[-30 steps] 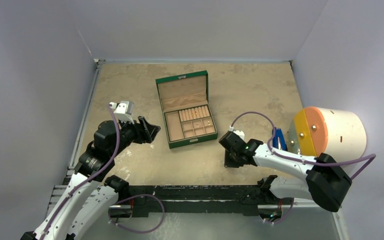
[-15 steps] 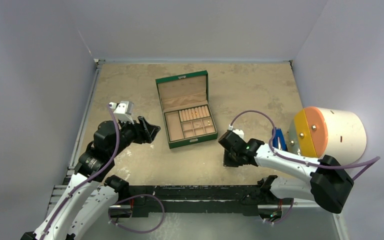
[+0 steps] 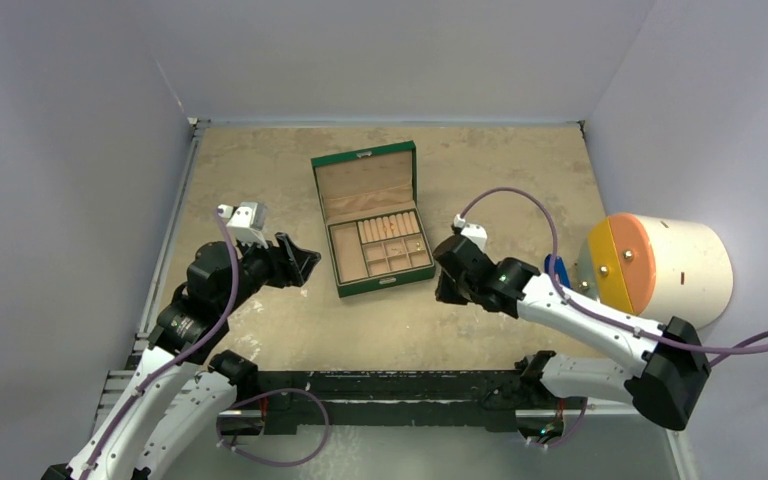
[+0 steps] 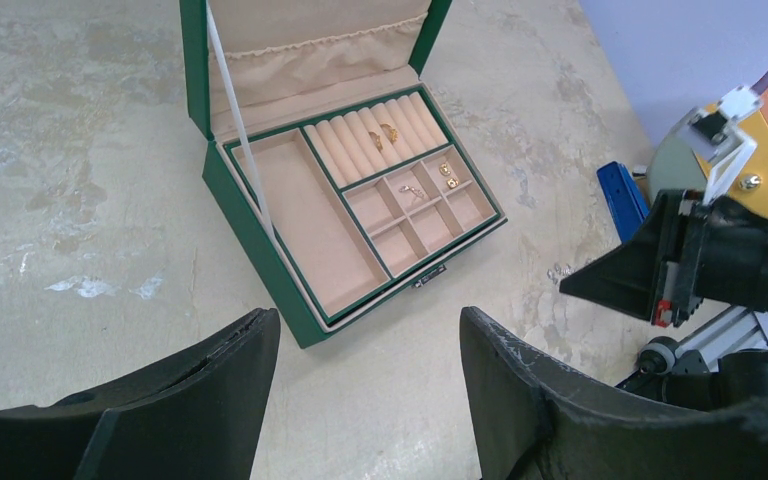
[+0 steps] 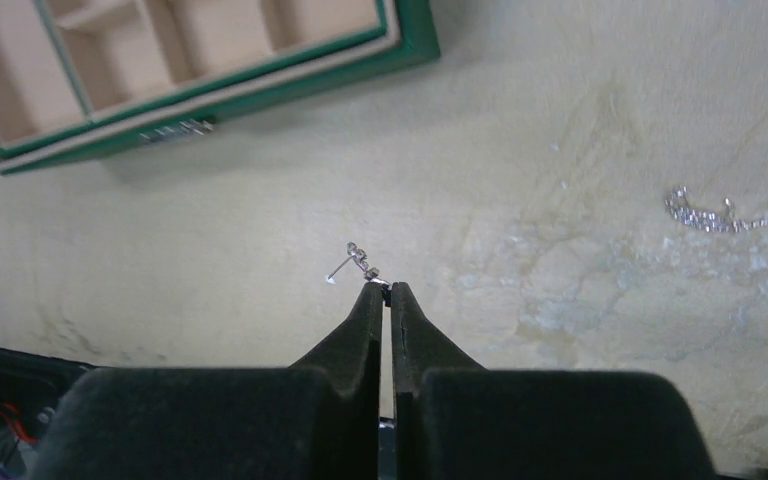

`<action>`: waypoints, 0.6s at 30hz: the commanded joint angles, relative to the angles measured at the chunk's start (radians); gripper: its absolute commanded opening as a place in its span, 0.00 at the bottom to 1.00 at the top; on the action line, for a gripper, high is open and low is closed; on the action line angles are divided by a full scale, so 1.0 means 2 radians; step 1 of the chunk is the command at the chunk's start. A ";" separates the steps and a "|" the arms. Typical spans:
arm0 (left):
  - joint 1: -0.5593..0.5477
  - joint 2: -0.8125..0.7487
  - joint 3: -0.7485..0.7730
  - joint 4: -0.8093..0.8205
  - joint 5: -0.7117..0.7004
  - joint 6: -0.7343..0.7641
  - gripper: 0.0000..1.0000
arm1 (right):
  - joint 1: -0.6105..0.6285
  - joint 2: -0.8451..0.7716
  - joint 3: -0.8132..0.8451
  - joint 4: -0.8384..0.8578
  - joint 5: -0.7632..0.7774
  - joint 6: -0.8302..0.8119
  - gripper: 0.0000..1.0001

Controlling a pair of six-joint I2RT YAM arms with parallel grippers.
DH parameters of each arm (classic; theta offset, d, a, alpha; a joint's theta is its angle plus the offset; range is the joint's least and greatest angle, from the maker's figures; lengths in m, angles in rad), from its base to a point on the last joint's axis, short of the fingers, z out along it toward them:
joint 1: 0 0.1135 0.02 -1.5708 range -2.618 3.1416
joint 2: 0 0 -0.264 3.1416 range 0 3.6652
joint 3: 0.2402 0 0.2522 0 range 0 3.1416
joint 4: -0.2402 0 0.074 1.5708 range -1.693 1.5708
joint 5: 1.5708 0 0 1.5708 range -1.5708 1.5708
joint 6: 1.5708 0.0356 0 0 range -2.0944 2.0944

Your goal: Organize the mixed jewelry

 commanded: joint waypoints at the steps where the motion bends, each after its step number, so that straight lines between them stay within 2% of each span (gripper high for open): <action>1: 0.004 -0.004 0.008 0.015 0.003 -0.001 0.66 | 0.002 0.024 0.069 0.023 0.046 -0.038 0.00; 11: 0.004 -0.006 0.008 0.013 -0.005 -0.002 0.66 | -0.008 0.136 0.182 0.090 0.081 -0.117 0.00; 18: 0.004 -0.005 0.009 0.012 -0.009 -0.002 0.66 | -0.030 0.209 0.219 0.134 0.047 -0.140 0.00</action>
